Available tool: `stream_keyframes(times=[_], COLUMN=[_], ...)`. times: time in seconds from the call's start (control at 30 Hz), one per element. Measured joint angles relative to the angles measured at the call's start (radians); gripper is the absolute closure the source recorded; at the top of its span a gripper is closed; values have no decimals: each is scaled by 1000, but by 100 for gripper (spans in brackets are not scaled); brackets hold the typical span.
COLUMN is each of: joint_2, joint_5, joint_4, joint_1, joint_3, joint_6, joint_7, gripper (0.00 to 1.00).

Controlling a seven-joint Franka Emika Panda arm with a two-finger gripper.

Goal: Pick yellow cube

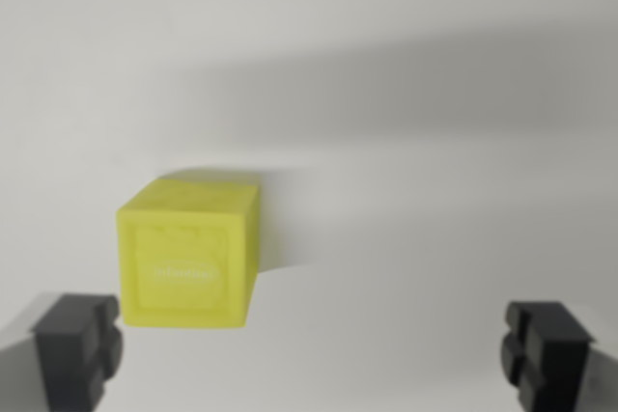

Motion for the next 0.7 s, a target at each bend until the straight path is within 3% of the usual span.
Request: stream_keyframes(times=[0.7], joint_2=[68], joint_5=[15], joint_4=[-12], joint_1=[48], joint_3=[0], joint_6=[68], joint_7=[48], gripper=[0])
